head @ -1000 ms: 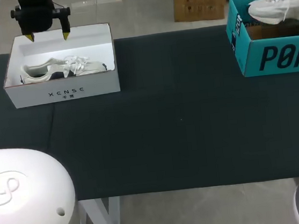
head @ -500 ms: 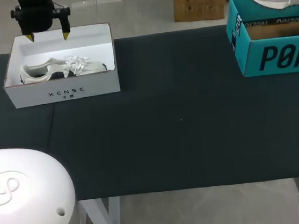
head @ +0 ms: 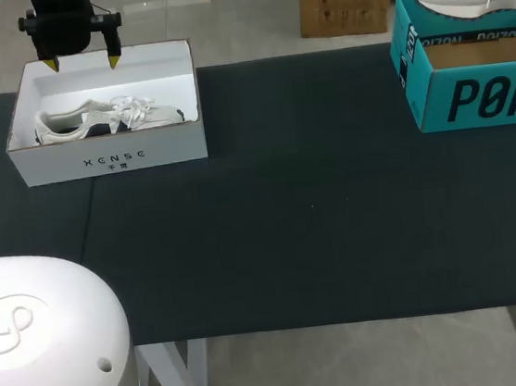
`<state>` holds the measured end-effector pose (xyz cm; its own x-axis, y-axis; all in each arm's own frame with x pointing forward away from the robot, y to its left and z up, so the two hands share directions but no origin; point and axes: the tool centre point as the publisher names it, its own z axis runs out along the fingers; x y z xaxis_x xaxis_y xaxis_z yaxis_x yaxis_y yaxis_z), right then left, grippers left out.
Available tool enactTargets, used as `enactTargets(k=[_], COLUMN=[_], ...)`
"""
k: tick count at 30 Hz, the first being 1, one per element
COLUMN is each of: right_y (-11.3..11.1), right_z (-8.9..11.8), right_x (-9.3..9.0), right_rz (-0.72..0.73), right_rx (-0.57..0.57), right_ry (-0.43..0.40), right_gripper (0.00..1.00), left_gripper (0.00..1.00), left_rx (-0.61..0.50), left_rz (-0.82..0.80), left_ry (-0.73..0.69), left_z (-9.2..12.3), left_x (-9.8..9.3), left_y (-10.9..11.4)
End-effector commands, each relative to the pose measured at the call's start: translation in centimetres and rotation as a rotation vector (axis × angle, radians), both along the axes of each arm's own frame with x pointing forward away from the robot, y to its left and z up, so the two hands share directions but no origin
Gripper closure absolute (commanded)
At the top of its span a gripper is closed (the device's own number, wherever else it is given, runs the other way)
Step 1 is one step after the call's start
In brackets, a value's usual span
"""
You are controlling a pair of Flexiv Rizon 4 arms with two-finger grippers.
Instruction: Take the shoe out of the shoebox, open the shoe tongue, remove and reinsert the insole, then place the shoe into the shoebox
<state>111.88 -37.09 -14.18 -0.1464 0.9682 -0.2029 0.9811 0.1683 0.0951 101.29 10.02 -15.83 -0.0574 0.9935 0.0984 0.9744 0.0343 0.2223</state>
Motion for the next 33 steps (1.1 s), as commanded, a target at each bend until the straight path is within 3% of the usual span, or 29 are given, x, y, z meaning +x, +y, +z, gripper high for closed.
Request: enactTargets(k=[1,20,27,33], right_y=[0.7,0.7,4.7,7.8], right_z=[0.8,0.8,3.5,3.5], right_x=[-7.4,-7.4,-14.9,-21.0], right_rz=[0.08,0.08,-0.045,-0.1], right_rx=[-0.024,-0.024,-0.062,-0.035], right_ry=[-0.449,-0.449,-0.564,-0.621], right_gripper=[1.0,1.0,1.0,1.0], left_gripper=[0.0,0.0,0.0,0.0], left_rx=[0.003,0.003,0.003,0.003], left_rz=[0.0,0.0,0.0,0.0], left_ry=[-0.001,-0.001,-0.001,-0.001], left_z=[0.0,0.0,0.0,0.0], left_x=[0.0,0.0,0.0,0.0], left_y=[0.0,0.0,0.0,0.0])
